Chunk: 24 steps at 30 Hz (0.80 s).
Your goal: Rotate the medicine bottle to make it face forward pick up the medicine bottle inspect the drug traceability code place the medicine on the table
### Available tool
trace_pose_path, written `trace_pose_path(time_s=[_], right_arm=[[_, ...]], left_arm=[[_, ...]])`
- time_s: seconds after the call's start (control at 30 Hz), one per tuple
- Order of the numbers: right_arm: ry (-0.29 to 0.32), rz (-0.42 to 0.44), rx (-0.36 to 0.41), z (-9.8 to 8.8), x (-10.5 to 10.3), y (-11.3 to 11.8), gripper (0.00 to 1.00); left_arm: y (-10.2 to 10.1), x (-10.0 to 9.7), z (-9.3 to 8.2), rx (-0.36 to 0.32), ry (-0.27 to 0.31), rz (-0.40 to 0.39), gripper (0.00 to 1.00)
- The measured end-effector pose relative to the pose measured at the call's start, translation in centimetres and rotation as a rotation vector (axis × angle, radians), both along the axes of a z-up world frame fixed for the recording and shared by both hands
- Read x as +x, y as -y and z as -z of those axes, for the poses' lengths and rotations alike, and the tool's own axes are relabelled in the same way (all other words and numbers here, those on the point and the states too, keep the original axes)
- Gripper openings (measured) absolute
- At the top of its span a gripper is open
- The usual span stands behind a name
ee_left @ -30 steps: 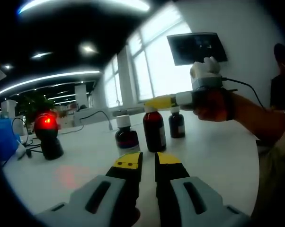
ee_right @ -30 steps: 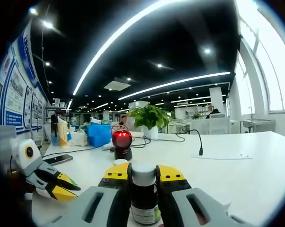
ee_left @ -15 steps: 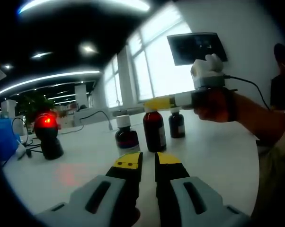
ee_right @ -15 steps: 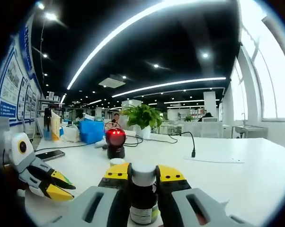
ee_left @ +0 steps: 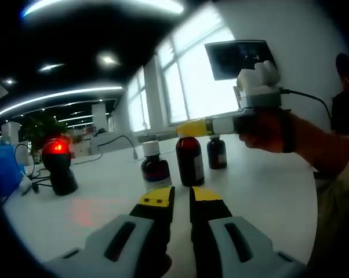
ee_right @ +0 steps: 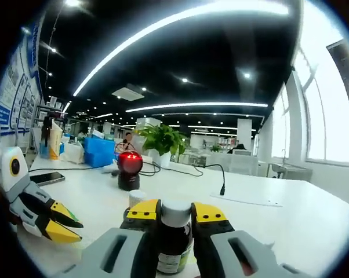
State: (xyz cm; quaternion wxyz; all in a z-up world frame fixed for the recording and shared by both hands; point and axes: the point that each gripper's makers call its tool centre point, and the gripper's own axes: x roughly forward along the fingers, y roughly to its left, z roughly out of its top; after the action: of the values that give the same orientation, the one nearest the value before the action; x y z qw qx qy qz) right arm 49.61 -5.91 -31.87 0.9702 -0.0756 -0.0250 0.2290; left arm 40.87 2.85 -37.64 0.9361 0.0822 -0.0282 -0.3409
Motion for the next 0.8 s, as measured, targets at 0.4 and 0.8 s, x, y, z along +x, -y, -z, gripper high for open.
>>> trace_pose_path(time_s=[0.4,0.8], right_arm=[[0.044,0.088,-0.09,-0.09,-0.17,0.14,0.17],[0.055,0.139,-0.113,-0.19,-0.23,0.28,0.17]], left_arm=[[-0.02,-0.05,-0.01,0.0,0.001,0.001,0.04],[-0.01,-0.04,-0.03,0.001,0.003,0.002,0.04]])
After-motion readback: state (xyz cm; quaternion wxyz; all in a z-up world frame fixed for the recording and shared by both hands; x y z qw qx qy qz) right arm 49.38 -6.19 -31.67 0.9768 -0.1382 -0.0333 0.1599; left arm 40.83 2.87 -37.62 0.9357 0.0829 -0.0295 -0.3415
